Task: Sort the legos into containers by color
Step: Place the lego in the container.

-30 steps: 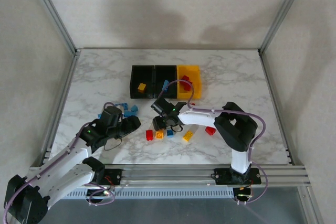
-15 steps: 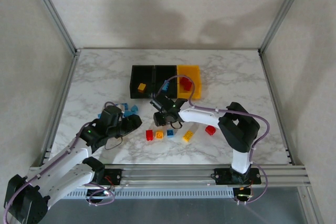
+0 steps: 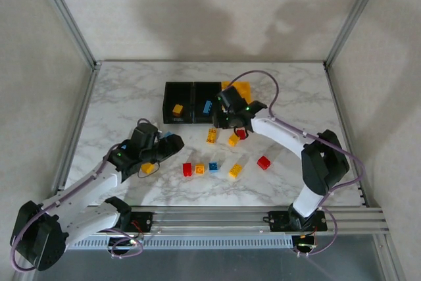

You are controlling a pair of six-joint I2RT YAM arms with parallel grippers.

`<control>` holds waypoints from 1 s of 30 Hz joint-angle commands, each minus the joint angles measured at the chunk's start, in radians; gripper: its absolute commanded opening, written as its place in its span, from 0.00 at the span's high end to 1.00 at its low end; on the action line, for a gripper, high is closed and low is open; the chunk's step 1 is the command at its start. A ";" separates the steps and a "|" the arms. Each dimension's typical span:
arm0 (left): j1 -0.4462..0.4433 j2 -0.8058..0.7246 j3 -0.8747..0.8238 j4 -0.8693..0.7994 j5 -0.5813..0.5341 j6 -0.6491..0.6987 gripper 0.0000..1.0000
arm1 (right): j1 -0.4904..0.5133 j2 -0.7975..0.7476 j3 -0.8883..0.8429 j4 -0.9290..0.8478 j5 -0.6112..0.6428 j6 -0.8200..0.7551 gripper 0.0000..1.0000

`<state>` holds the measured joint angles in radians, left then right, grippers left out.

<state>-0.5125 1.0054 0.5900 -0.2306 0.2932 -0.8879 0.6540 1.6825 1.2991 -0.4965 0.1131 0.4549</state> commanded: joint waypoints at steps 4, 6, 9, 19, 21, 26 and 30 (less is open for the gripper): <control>-0.030 0.079 0.085 0.073 0.018 0.007 0.36 | -0.122 0.030 0.091 -0.023 -0.046 -0.037 0.60; -0.034 0.101 0.108 0.079 0.016 0.013 0.36 | -0.147 0.059 0.118 -0.013 -0.070 -0.040 0.60; -0.041 0.129 0.132 0.090 0.016 0.017 0.36 | -0.171 0.118 0.171 -0.016 -0.084 -0.048 0.60; -0.057 0.147 0.137 0.107 0.007 0.006 0.36 | -0.214 0.276 0.282 -0.013 -0.145 -0.051 0.58; -0.057 0.147 0.136 0.105 0.005 0.007 0.36 | -0.214 0.295 0.292 -0.014 -0.153 -0.052 0.57; -0.058 0.154 0.133 0.109 0.002 0.005 0.36 | -0.214 0.326 0.302 -0.007 -0.159 -0.052 0.56; -0.058 0.156 0.128 0.117 0.001 -0.003 0.36 | -0.216 0.347 0.308 -0.004 -0.156 -0.051 0.55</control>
<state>-0.5625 1.1557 0.7052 -0.1383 0.2958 -0.8879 0.4419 2.0022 1.5795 -0.5049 -0.0296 0.4107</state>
